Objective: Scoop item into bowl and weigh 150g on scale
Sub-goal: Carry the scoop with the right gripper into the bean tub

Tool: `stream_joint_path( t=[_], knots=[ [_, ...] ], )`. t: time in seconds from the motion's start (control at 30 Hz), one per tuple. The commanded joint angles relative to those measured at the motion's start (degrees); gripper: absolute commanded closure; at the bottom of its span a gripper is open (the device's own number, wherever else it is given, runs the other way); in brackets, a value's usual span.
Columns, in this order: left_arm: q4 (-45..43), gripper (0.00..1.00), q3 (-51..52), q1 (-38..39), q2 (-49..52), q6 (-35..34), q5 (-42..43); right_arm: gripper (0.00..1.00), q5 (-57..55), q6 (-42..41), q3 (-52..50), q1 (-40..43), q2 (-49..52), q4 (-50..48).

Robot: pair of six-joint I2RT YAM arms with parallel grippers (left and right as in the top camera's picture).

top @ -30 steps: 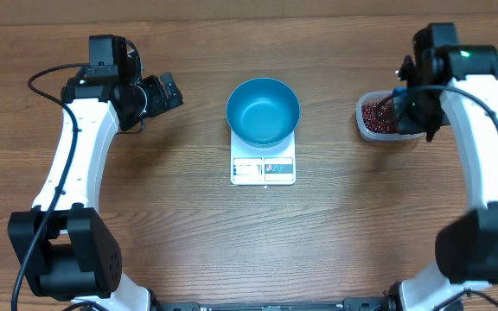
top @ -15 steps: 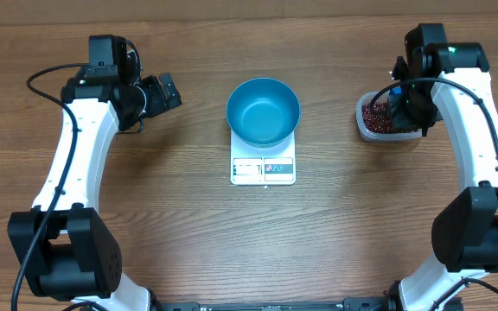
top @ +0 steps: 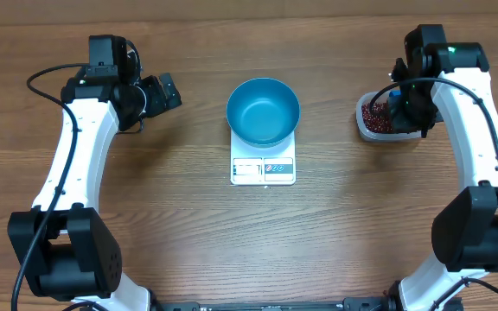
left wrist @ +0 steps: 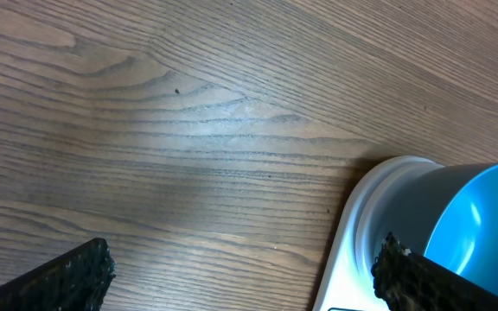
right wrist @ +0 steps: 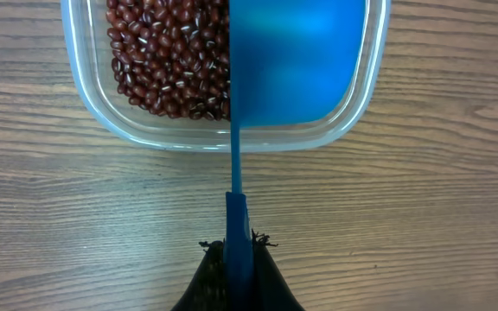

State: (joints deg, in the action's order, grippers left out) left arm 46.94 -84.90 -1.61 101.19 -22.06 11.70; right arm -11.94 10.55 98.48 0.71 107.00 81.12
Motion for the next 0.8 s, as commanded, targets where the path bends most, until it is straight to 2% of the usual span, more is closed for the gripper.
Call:
stream_joint_path(
  t=[0.0,0.43,0.57,0.6,0.67,0.77],
  knots=[
    [0.0,0.00,-0.8,0.1,-1.5,1.1,-0.8,0.96,0.6,0.0,0.1,0.0,0.9,1.0],
    [0.0,0.00,-0.8,0.1,-1.5,1.1,-0.8,0.96,-1.9,-0.5,0.1,0.0,6.9,1.8],
    [0.0,0.01,-0.8,0.1,-1.5,1.1,-0.8,0.96,-4.4,-3.3,0.6,0.0,6.8,1.6],
    [0.0,0.01,-0.8,0.1,-1.5,1.1,-0.8,0.90,-4.4,-3.3,0.8,0.0,6.8,1.6],
    [0.0,0.00,-0.8,0.1,-1.5,1.1,-0.8,0.68,-4.3,-3.3,1.9,0.0,6.8,1.9],
    [0.0,0.00,-0.8,0.1,-1.5,1.1,-0.8,0.55,-4.3,-4.8,4.2,0.0,6.6,2.5]
  ],
)
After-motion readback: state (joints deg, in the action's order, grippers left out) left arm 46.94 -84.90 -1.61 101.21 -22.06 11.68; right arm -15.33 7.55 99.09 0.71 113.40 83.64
